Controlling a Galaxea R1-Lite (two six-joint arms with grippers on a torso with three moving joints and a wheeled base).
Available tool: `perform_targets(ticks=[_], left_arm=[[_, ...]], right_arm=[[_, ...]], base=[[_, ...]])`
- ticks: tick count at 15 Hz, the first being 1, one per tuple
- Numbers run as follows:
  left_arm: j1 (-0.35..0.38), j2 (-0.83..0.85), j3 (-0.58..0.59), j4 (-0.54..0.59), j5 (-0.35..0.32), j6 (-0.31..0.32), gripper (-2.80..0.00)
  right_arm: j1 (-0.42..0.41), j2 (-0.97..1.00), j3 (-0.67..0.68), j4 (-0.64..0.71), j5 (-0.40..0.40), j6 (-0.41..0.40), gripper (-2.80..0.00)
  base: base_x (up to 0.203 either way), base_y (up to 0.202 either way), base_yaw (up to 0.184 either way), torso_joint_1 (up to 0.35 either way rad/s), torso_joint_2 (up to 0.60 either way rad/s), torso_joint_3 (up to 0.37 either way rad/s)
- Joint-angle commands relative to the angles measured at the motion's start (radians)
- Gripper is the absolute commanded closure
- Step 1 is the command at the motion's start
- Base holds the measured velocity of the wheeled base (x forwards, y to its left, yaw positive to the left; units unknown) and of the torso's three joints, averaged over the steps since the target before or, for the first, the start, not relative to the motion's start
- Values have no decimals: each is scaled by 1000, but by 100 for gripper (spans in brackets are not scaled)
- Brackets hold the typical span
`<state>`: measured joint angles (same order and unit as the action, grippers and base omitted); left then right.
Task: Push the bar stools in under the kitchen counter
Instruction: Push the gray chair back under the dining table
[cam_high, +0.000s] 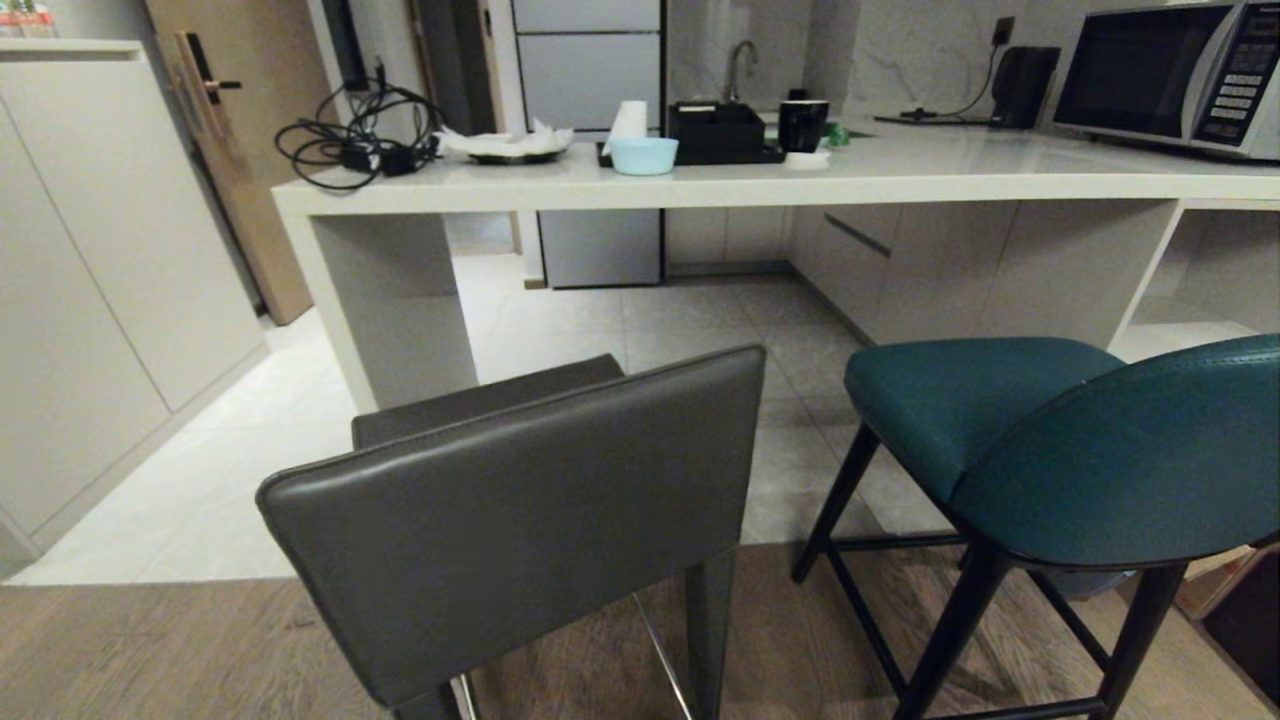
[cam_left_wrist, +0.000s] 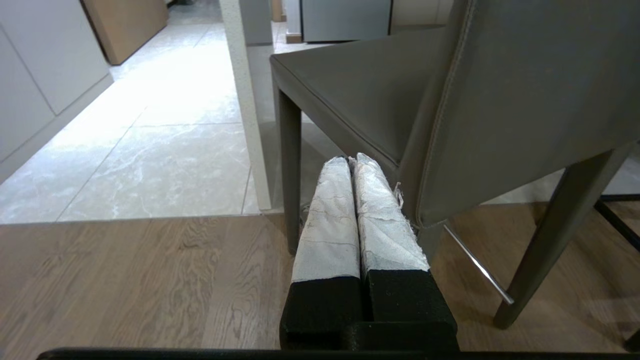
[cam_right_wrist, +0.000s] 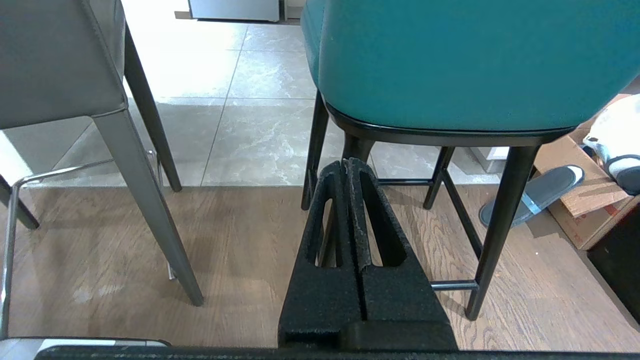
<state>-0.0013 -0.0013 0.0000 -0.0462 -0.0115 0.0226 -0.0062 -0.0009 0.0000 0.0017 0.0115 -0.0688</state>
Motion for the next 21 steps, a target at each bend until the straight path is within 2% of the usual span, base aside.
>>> perform_targets(ticks=[1, 8, 14, 21], left_arm=[[0, 1, 20, 0, 1, 2, 0], [0, 1, 20, 0, -1, 0, 0], [0, 1, 20, -1, -2, 2, 0], [1, 1, 20, 0, -1, 4, 0]], right_arm=[[0, 1, 0, 0, 1, 1, 0], [0, 1, 0, 0, -2, 7, 0], [0, 1, 0, 0, -2, 10, 0], [0, 1, 0, 0, -2, 12, 0]], base=[[0, 0, 0, 0, 0, 0], [-157, 0, -2, 4, 2, 1], [0, 0, 0, 0, 0, 0], [0, 174, -4, 2, -1, 3]])
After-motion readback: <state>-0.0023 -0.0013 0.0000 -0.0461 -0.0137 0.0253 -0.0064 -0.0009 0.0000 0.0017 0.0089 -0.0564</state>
